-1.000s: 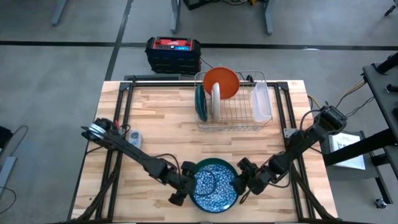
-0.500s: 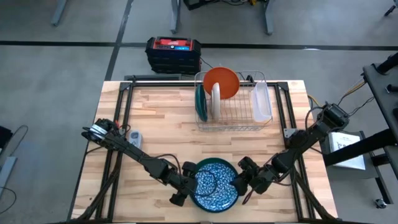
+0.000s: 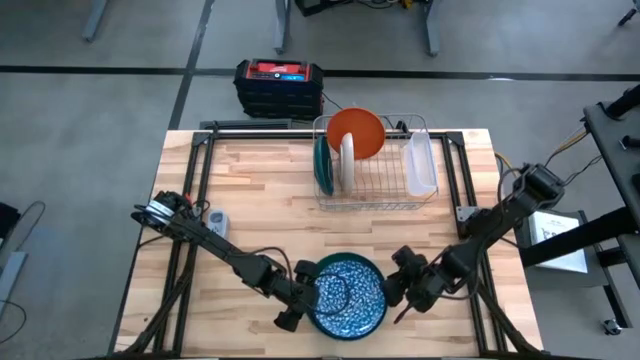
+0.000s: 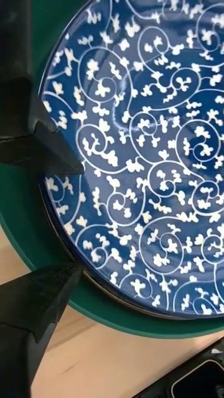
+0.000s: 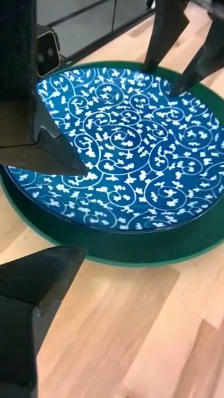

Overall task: Sort dishes
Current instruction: Put the blue patterned plate in the dish rack

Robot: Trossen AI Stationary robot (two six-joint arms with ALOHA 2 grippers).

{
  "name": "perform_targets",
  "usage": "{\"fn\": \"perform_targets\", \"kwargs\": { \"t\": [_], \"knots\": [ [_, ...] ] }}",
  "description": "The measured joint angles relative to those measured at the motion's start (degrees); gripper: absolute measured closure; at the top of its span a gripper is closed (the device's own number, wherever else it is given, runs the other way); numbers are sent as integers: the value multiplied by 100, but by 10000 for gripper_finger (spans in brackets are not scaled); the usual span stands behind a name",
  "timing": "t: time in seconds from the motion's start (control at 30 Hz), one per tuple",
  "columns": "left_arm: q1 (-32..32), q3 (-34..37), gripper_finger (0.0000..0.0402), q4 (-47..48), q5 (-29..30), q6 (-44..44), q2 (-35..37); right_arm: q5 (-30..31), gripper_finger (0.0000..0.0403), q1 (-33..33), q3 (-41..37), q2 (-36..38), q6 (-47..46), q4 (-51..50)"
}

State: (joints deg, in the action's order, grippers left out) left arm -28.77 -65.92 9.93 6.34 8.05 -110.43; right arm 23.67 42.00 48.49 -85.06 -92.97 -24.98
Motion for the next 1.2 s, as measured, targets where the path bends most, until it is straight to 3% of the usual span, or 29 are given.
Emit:
{"fn": "perform_targets", "kwargs": {
  "t": [0.7,1.2],
  "knots": [
    [73,802,171,-1564,-26,-3,7,34,220,-4,-7,-636,-256,510],
    [120,1029,171,-2131,-125,-4,-4,40,223,-329,-22,-1208,310,1846]
  ]
}}
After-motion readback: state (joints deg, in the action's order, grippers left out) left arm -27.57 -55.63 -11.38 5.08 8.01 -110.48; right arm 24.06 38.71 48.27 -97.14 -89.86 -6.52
